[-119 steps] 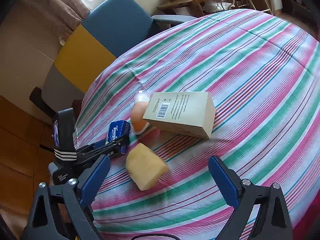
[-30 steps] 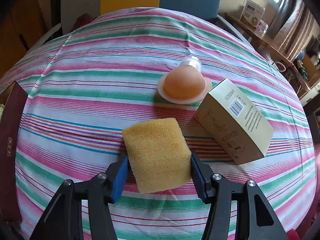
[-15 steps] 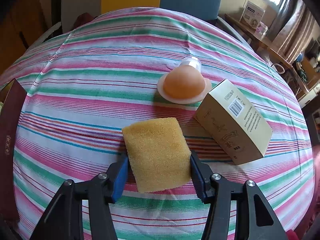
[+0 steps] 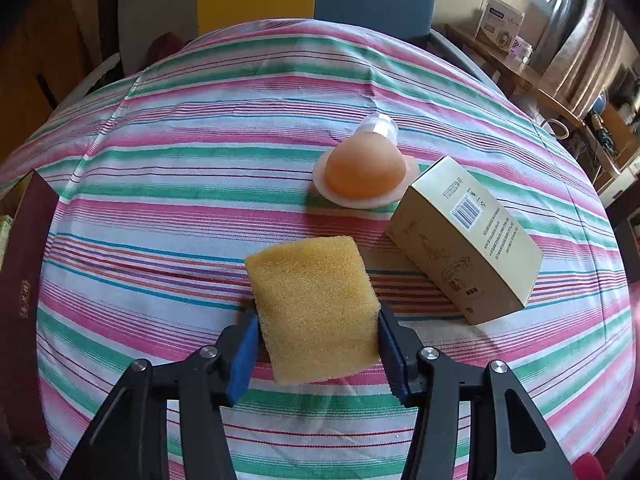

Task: Organize objects
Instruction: 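Open the left tool to release the tissue pack in the tray, then carry the yellow sponge into the gold tray and open the right tool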

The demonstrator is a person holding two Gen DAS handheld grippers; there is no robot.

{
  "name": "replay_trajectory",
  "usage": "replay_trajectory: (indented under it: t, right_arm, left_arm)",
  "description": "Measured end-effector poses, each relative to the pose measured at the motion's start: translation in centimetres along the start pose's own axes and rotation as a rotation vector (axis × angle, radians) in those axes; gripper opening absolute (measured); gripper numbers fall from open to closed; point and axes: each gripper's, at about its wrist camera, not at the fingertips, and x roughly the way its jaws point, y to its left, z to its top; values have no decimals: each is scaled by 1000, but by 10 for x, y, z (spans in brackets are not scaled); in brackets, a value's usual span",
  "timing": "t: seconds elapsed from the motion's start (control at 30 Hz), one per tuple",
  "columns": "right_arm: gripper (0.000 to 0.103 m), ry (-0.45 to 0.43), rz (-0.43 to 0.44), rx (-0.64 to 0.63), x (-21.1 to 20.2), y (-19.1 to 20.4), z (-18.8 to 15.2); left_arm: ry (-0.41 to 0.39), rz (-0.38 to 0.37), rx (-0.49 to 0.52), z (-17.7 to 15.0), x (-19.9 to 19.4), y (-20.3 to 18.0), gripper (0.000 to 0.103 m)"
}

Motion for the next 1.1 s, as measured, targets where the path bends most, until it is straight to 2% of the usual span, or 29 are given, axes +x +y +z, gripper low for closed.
replay_trajectory:
  t: [0.3, 0.4, 0.57, 0.7, 0.87, 1.1]
  right_arm:
    - [54, -70, 61, -14, -44, 18, -3]
    - [54, -109, 112, -44, -70, 36, -5]
    - [54, -227, 255, -179, -133, 98, -10]
    - [55, -272, 387, -348, -170, 166, -26]
    - [55, -199, 497, -527, -166, 243, -59]
    - [56, -34, 501, -653, -121, 301, -92]
  left_arm:
    - [-11, -24, -24, -2, -1, 8, 57]
    - [-14, -33, -41, -3, -1, 12, 57]
    - [-26, -47, -89, -1, -5, 26, 57]
    - [-36, -44, -137, 0, -9, 42, 57]
    - [-39, -15, -180, -2, -11, 60, 57]
    - [-32, -26, -196, -6, -8, 68, 57]
